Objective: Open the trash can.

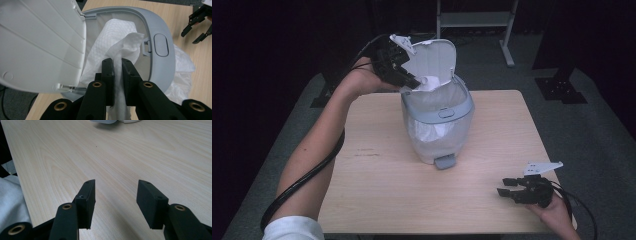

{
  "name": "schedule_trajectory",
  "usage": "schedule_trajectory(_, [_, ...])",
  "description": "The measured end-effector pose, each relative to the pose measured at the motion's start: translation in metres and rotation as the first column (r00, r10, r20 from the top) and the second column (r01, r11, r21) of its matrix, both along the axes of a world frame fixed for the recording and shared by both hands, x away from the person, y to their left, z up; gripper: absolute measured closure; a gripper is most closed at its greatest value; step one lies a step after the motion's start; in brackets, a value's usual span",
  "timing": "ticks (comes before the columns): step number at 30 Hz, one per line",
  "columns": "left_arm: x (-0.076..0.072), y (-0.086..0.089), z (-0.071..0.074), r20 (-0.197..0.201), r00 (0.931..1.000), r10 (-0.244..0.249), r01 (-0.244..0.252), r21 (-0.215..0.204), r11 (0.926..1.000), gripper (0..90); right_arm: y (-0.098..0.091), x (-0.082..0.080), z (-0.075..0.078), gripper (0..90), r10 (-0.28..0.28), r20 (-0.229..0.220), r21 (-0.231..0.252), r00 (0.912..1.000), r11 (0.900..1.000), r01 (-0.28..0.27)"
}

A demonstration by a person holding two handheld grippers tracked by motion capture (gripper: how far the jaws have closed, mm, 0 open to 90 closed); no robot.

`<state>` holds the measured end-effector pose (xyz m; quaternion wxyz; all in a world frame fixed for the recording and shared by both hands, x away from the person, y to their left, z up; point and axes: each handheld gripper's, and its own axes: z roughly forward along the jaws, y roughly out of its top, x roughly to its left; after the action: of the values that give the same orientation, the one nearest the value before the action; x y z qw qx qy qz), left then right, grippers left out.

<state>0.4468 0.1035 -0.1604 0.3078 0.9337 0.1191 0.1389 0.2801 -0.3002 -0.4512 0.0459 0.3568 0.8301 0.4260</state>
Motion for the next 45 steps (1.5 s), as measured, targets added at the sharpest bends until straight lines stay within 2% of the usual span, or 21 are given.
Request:
schedule_trajectory(11, [0.015, -0.015, -0.009, -0.015, 0.9998, -0.008, 0.009, 0.028, 0.9996, 80.9, -0.004, -0.001, 0.000, 48.4, -0.012, -0.003, 0.012, 0.9999, 0.9998, 0.012])
schedule_trajectory(20, [0.020, -0.022, -0.015, -0.024, 0.9996, -0.016, 0.017, 0.028, 0.9995, 80.4, -0.005, -0.001, 0.000, 48.4, -0.015, -0.003, 0.017, 0.9999, 0.9997, 0.015])
schedule_trajectory(29, [0.026, -0.031, -0.023, -0.030, 0.9993, -0.021, 0.022, 0.047, 0.9987, 78.9, -0.005, -0.001, -0.001, 48.4, -0.017, -0.007, 0.013, 0.9998, 0.9998, 0.018])
schedule_trajectory(38, [0.034, -0.037, -0.030, -0.047, 0.9987, -0.020, 0.022, 0.042, 0.9989, 78.4, -0.006, -0.001, -0.001, 48.4, -0.021, -0.009, 0.015, 0.9998, 0.9997, 0.021])
schedule_trajectory(45, [0.036, -0.040, -0.034, -0.053, 0.9984, -0.020, 0.021, 0.035, 0.9992, 73.8, -0.007, -0.001, -0.001, 48.4, -0.022, -0.010, 0.014, 0.9997, 0.9996, 0.022])
